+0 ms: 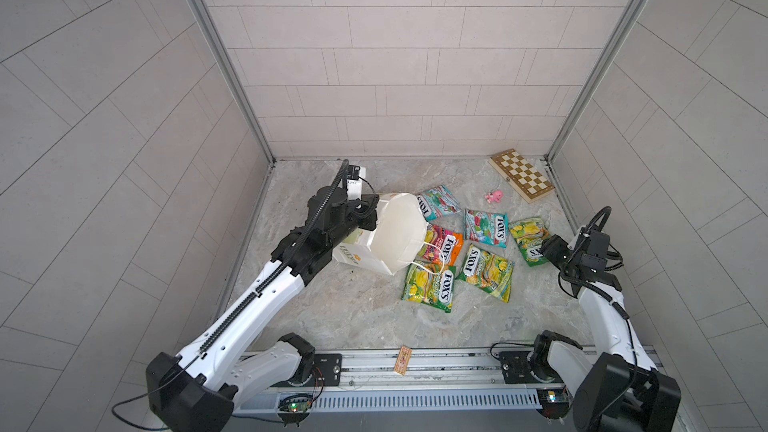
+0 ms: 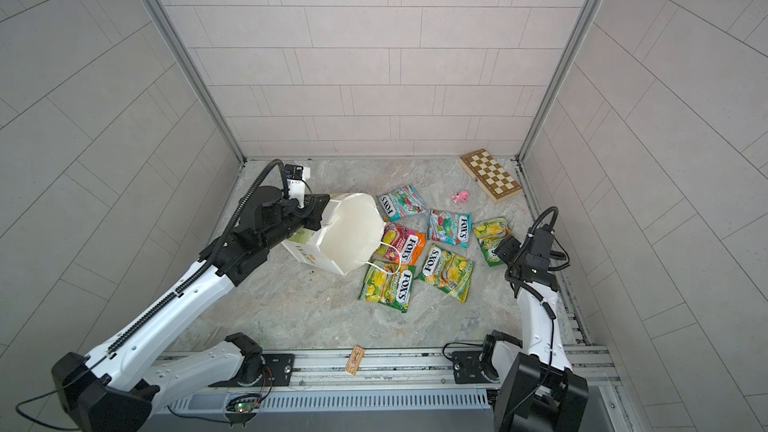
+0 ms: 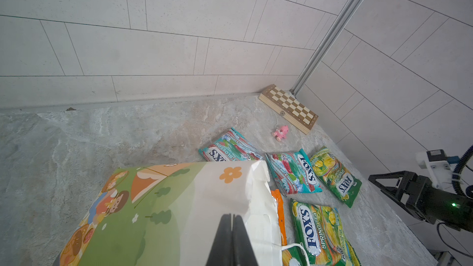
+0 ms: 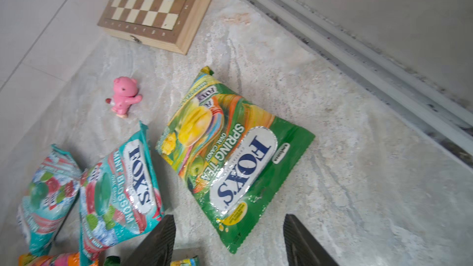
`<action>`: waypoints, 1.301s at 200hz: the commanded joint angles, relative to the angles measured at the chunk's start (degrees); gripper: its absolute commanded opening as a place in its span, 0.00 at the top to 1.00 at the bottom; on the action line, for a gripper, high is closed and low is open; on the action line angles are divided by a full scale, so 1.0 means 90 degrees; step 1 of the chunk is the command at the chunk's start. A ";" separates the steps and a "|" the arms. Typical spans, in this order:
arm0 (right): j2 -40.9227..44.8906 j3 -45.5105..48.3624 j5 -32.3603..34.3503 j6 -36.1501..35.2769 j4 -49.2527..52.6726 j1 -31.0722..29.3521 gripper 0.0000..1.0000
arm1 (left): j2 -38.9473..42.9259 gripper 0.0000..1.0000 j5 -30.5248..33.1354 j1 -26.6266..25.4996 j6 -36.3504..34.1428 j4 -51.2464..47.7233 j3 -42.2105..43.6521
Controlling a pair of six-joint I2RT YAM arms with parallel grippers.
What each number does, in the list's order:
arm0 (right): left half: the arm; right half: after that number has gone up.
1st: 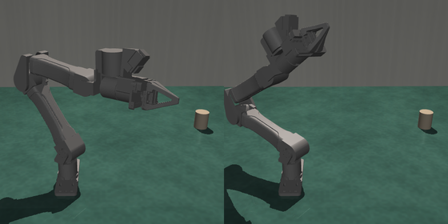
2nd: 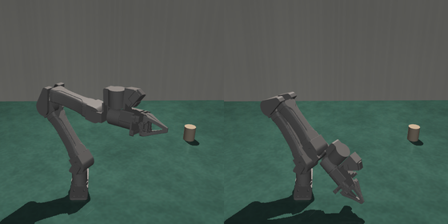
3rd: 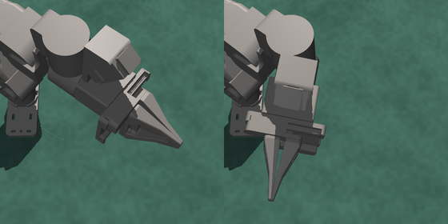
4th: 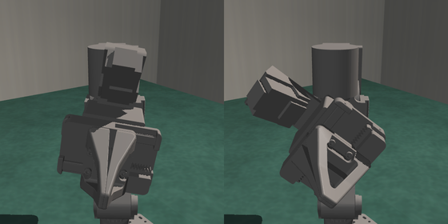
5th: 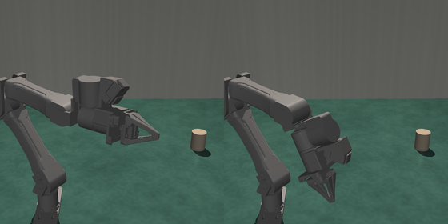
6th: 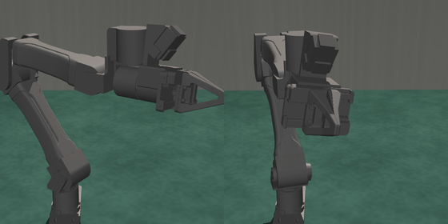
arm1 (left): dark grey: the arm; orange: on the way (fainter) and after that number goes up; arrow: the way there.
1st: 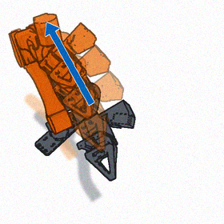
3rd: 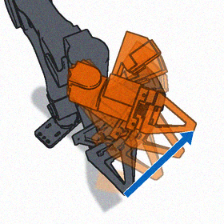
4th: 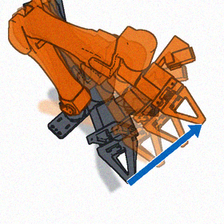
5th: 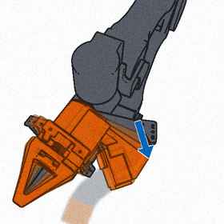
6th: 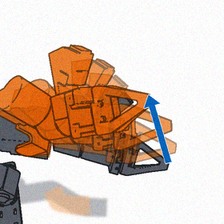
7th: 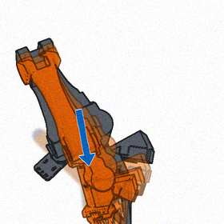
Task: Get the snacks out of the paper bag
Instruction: 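Lower the green packet onto the table near the chess box and release, then set the paper bag upright on the table with the left gripper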
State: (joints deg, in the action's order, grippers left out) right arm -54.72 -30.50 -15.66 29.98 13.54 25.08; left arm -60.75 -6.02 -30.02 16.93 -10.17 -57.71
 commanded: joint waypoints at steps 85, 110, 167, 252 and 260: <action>-0.0092 -0.0058 -0.1414 -0.0108 0.0244 -0.0274 0.32 | -0.0420 1.00 -0.0548 -0.0022 0.0787 0.0426 -0.0778; -0.0125 -0.0101 -0.1463 -0.0096 0.0269 -0.0286 0.32 | -0.0699 1.00 -0.0798 -0.0032 0.1167 0.0653 -0.0951; -0.0095 -0.0133 -0.1451 -0.0125 0.0371 -0.0285 0.32 | -0.1274 1.00 -0.1416 -0.0060 0.1968 0.1186 -0.1311; -0.0035 -0.0161 -0.1390 -0.0157 0.0464 -0.0279 0.32 | -0.1525 1.00 -0.1890 -0.0080 0.2582 0.1545 -0.1570; -0.0037 -0.0160 -0.1385 -0.0156 0.0458 -0.0278 0.32 | -0.1545 1.00 -0.1904 -0.0087 0.2547 0.1552 -0.1541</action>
State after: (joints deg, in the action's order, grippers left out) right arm -55.83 -30.52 -28.27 29.45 17.02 22.76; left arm -74.22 -21.67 -30.46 39.09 0.91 -70.08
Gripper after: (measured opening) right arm 0.683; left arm 0.058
